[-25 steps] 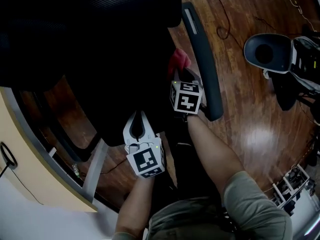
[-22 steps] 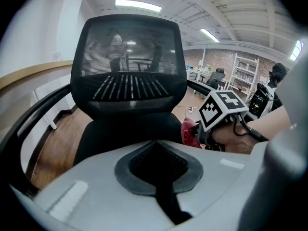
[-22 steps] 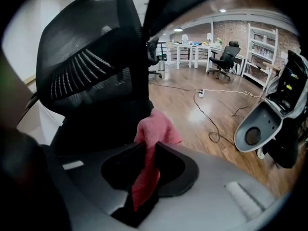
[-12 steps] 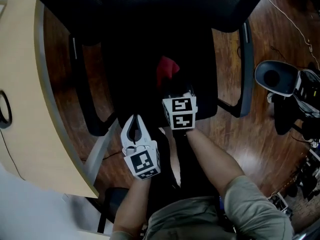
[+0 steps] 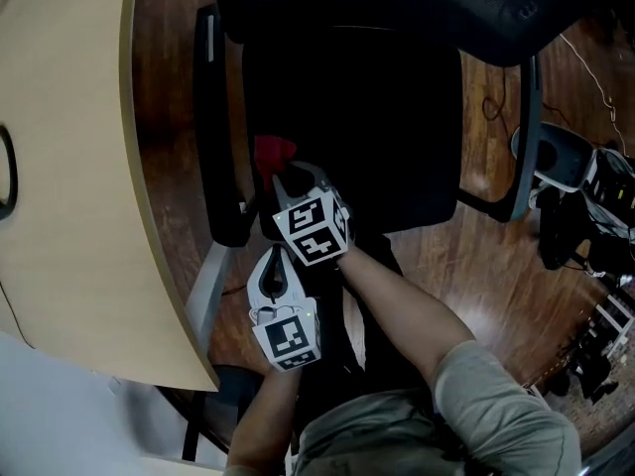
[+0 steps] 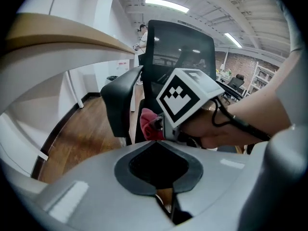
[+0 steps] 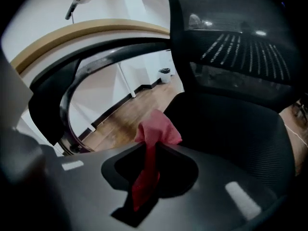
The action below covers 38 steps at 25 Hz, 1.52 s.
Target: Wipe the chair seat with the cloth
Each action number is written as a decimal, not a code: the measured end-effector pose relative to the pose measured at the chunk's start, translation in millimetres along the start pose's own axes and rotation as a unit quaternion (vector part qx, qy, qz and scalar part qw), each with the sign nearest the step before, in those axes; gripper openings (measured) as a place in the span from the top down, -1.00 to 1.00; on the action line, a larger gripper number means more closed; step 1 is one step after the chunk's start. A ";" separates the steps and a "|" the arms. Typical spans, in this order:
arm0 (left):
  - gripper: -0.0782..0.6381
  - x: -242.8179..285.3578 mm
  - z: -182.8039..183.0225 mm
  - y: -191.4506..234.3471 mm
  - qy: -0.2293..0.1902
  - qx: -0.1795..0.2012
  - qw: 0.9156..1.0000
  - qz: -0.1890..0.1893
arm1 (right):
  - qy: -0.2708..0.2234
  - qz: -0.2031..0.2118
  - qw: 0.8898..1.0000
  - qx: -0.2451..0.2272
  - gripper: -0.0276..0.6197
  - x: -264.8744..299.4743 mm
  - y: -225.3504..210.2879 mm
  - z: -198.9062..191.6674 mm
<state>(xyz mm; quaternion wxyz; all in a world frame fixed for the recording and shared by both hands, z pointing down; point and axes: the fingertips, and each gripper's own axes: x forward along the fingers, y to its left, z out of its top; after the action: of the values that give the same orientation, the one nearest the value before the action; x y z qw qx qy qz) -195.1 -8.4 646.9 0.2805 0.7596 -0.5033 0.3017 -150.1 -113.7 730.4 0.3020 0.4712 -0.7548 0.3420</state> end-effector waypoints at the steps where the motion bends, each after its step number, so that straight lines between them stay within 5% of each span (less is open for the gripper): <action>1: 0.77 0.0 -2.3 1.6 0.000 -0.001 1.000 -0.002 | 0.006 0.004 1.000 -0.006 0.72 6.8 5.3 -2.8; 9: 0.77 19.4 -7.8 -1.9 0.005 -0.013 1.000 0.003 | 0.030 0.002 0.999 -0.031 0.73 26.1 -11.0 -16.5; 19: 0.77 59.5 32.3 -87.2 0.002 0.035 0.998 -0.051 | 0.037 -0.122 0.990 0.054 0.73 -45.6 -168.5 -45.3; 29: 0.77 80.1 45.9 -181.7 0.000 0.086 0.990 -0.112 | 0.048 -0.271 0.947 0.165 0.72 -143.8 -305.5 -122.5; 38: 0.77 88.8 35.8 -227.5 0.012 0.110 0.985 -0.133 | 0.036 -0.332 0.905 0.266 0.72 -180.1 -334.0 -164.7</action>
<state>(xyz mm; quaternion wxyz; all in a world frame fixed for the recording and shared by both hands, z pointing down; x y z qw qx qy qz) 51.3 -11.0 661.3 0.2388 0.8424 -0.3577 0.3245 245.8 1.7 763.7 0.2881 0.7446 -0.4248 0.4267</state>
